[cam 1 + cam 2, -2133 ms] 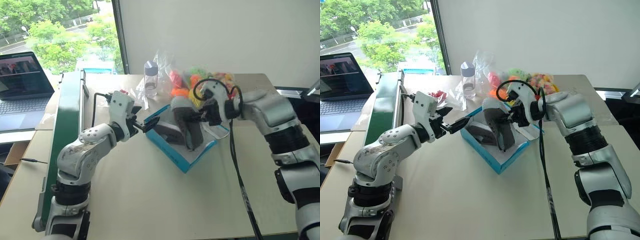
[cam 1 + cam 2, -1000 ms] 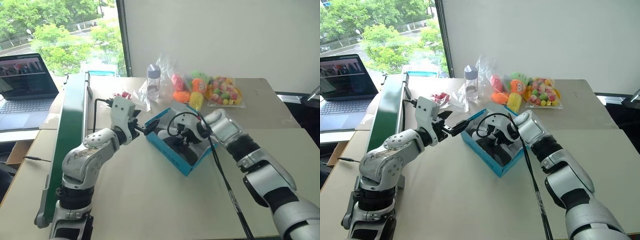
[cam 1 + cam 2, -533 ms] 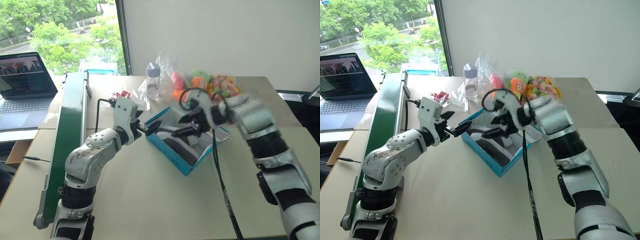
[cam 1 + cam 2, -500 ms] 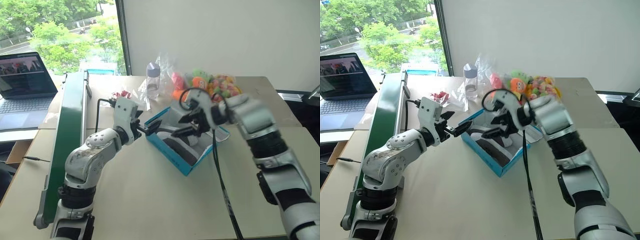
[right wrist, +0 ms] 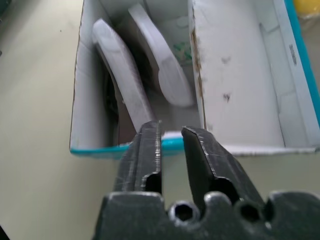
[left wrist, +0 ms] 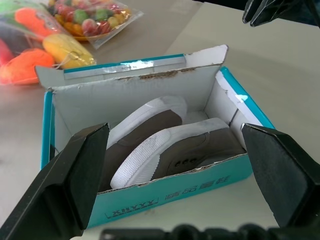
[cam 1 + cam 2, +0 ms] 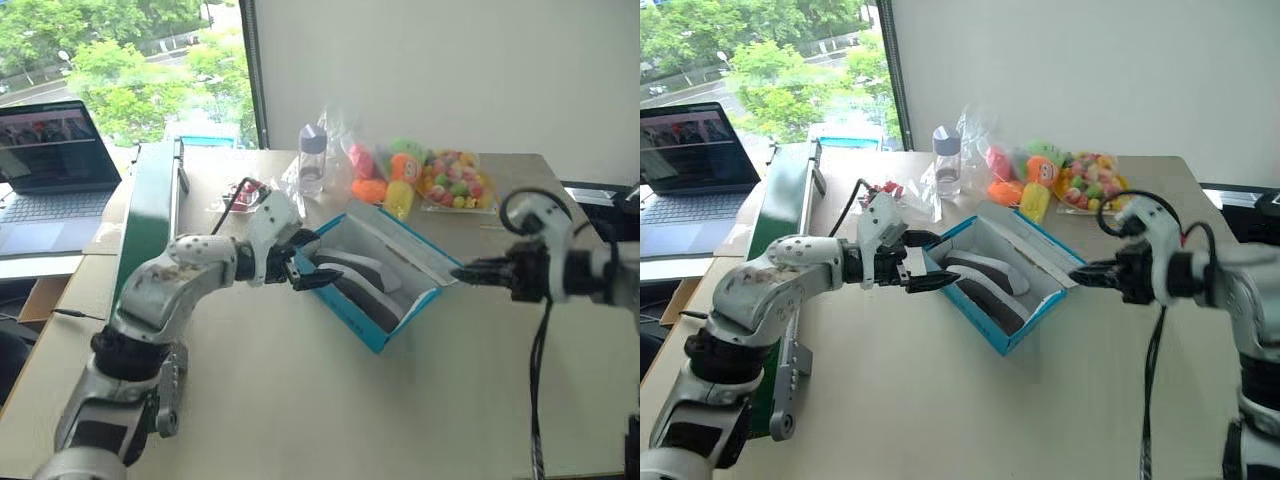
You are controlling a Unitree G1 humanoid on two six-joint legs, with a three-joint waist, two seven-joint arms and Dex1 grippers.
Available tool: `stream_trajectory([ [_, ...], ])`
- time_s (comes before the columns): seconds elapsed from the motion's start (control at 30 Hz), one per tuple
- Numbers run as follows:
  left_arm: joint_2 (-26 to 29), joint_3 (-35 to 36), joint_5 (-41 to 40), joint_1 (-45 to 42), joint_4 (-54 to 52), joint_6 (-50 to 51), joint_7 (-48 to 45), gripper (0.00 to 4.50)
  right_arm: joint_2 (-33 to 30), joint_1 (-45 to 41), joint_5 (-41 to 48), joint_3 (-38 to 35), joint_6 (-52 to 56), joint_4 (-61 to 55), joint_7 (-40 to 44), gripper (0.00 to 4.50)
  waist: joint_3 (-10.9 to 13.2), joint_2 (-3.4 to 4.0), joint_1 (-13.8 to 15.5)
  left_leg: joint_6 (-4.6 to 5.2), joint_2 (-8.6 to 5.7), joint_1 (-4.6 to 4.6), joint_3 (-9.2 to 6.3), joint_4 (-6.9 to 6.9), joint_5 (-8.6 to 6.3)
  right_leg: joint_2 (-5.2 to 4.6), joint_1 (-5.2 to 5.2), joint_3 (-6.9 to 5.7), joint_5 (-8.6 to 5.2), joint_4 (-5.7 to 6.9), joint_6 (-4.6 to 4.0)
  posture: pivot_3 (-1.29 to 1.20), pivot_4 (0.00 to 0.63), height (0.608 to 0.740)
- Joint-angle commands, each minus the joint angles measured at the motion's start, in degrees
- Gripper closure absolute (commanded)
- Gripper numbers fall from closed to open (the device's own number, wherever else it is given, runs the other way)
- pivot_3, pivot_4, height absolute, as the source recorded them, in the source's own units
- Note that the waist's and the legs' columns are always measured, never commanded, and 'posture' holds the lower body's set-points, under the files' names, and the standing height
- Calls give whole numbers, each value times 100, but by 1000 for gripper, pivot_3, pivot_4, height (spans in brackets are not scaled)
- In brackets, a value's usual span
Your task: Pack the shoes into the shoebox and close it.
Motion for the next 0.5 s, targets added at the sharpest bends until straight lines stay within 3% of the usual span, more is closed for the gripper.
stream_trajectory([
  [0.03,68,-114,89,-310,122,-155,-405,0,713,983,614,-1484,-49,-121,48,4460,0,0,22,0,0,0,-4,-1,0,1,6,-1,1,-2,2,0,150,740],
  [0.23,34,-135,94,-336,72,-49,-521,0,1621,1530,383,-1533,-1322,535,-767,4460,2,4,-79,1,-1,6,7,5,0,-4,7,17,-1,0,2,0,150,740],
  [0.5,187,28,359,-495,271,-85,-485,0,2061,803,-457,-483,-3362,2802,-1410,4460,6,12,-102,-4,1,38,7,2,1,5,29,20,-15,4,-20,0,150,740],
])
